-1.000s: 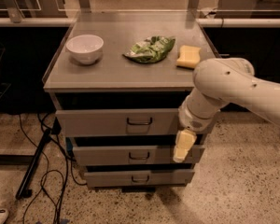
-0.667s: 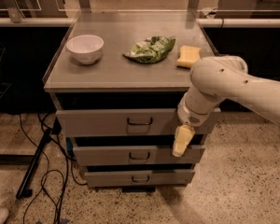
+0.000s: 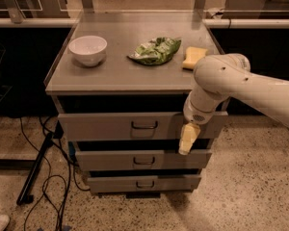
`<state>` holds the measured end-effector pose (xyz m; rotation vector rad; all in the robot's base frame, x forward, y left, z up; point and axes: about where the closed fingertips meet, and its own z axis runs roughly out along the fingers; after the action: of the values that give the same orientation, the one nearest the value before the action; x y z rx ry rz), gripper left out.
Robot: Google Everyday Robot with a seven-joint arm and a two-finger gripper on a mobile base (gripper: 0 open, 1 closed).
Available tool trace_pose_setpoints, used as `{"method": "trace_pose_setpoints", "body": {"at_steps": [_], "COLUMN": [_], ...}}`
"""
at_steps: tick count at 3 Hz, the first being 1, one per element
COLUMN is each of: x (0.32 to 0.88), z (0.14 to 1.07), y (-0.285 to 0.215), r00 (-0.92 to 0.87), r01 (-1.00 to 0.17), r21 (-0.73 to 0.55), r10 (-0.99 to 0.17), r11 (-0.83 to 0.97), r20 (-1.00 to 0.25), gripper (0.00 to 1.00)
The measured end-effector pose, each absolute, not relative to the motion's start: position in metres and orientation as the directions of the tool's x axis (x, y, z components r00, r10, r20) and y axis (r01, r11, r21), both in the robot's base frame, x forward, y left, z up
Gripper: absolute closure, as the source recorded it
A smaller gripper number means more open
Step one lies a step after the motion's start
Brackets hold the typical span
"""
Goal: Open top drawer
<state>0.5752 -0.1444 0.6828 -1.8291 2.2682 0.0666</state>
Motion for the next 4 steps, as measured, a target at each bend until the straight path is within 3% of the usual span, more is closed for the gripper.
{"method": "trace_pose_setpoints", "body": {"at_steps": [3,4], "x": [0.550,0.511], "z": [0.664,0.682], "y": [-0.150,-0.169], "r00": [-0.205,-0.219], "r01": [-0.975,-0.970], "r21": [-0.058,-0.060], "r10": [-0.965,-0.958], "r11": [0.216,0.234], "r20": [-0.164,-0.187], "gripper": [0.00,0.00]}}
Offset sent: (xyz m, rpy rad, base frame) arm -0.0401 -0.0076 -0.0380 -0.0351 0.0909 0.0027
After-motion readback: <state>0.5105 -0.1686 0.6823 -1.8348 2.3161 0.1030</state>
